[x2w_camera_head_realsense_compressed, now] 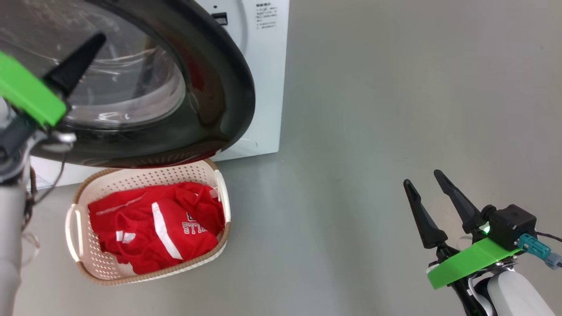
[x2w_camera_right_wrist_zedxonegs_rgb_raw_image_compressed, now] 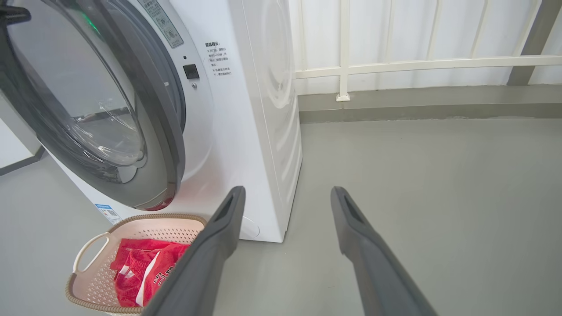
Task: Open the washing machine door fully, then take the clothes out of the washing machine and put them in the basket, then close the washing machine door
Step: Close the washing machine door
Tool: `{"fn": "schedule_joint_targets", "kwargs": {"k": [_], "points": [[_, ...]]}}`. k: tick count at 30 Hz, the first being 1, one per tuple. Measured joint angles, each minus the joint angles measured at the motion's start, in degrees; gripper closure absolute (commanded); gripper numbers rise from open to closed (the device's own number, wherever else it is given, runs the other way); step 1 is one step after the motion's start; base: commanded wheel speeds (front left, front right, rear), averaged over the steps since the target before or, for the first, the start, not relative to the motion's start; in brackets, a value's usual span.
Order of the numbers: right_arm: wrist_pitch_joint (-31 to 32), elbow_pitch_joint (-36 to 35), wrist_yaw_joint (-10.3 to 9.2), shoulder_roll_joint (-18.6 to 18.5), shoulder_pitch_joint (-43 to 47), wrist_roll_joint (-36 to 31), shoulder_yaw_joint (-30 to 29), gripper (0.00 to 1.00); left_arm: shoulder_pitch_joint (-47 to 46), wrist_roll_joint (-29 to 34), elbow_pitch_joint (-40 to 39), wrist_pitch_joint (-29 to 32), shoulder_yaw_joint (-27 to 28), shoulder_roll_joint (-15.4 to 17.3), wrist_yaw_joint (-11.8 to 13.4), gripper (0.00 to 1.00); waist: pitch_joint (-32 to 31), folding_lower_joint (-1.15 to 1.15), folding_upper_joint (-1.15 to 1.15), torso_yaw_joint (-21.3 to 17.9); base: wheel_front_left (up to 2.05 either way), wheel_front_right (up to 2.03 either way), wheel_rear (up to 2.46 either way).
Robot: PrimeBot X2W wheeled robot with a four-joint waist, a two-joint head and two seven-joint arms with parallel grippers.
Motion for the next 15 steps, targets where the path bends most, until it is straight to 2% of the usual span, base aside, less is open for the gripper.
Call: {"fn": "schedule_joint_targets", "kwargs": {"k": [1,4,5,6,8,15], "points": [[0.0,0.0,0.0,-0.12,0.1,0.0,-0.01,0.0,1.08,-0.18,-0.22,-0.69,-0.22,0.29,0.0,1.0,-0.24,0.0,0.0,0.22,0.0,0.0,0.0],[0.0,0.1,0.0,-0.67,0.26,0.0,-0.03,0.0,4.35,-0.77,-1.04,-2.49,-1.34,1.13,0.0,0.79,-0.91,0.0,0.0,1.02,0.0,0.0,0.0],[0.0,0.1,0.0,-0.83,0.31,0.0,-0.04,0.0,5.42,-0.97,-1.32,-3.37,-1.67,1.41,0.0,0.63,-1.1,0.0,0.0,1.33,0.0,0.0,0.0],[0.0,0.1,0.0,-0.9,0.41,0.0,-0.04,0.0,6.46,-1.53,-1.49,-4.1,-1.78,1.59,0.0,0.24,-1.29,0.0,0.0,1.63,0.0,0.0,0.0],[0.0,0.08,0.0,-1.11,1.11,0.0,-0.14,0.0,8.55,-2.71,-2.05,-5.87,-2.03,1.69,0.0,0.0,-1.67,0.0,0.0,2.27,0.0,0.0,0.0],[0.0,0.25,0.0,-1.8,2.72,-0.01,-0.62,0.0,15.71,-3.23,-3.12,-12.04,-3.58,2.77,0.0,0.0,-2.98,0.0,0.0,4.24,0.0,0.0,0.0]]}}
